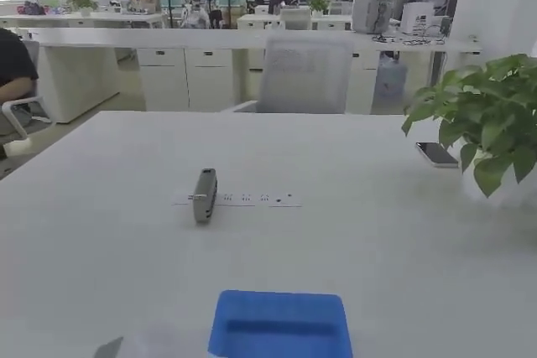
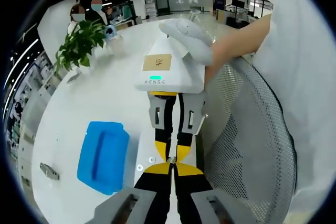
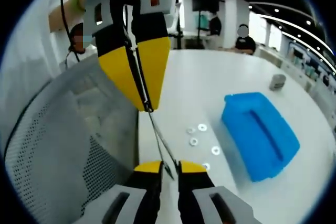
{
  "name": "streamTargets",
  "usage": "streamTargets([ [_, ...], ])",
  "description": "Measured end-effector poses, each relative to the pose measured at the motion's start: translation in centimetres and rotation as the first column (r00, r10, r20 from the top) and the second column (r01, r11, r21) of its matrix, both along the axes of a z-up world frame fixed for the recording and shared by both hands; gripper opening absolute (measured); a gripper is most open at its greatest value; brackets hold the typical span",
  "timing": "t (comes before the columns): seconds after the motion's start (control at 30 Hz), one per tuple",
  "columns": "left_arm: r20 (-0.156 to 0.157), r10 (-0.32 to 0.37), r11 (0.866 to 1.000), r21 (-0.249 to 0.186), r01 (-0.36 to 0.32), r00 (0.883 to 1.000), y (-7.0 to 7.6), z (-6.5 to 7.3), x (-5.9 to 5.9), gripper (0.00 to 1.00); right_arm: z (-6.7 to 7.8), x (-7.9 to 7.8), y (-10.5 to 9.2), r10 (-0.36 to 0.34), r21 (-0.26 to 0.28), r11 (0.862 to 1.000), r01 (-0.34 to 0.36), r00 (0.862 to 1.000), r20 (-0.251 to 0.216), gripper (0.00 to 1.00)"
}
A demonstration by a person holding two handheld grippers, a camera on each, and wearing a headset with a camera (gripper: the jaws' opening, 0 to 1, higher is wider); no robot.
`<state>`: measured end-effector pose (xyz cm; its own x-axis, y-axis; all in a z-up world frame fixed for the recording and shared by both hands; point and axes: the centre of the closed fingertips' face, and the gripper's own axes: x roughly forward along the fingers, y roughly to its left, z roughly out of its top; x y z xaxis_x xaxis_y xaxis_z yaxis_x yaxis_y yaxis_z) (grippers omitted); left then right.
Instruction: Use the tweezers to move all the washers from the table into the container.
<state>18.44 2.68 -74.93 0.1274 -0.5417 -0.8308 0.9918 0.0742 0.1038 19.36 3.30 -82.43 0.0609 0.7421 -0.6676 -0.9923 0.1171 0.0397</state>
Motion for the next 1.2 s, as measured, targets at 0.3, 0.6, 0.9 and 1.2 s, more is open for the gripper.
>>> streamTargets([
  [0.3,0.062,-0.016,1.000,0.028,0.014,0.998,-0.4,0.7,2.4,0.00,0.9,2.9,0.2,-0.095,0.084,0.992,0.095,0.996,-0.004,0.08],
  [0.6,0.045,-0.028,0.998,0.061,0.025,0.999,-0.5,-0.1,4.0,0.00,0.1,4.0,0.3,-0.127,0.082,0.988,0.128,0.992,-0.022,0.08],
  [0.9,0.017,-0.032,0.997,0.072,0.031,0.999,-0.7,-0.1,4.7,0.00,0.2,4.1,0.4,-0.132,0.083,0.988,0.134,0.991,-0.028,0.08],
  [1.2,-0.030,-0.028,0.998,0.064,0.030,0.999,-0.9,-0.2,5.1,0.00,0.2,4.2,0.3,-0.145,0.080,0.986,0.148,0.989,-0.044,0.08],
])
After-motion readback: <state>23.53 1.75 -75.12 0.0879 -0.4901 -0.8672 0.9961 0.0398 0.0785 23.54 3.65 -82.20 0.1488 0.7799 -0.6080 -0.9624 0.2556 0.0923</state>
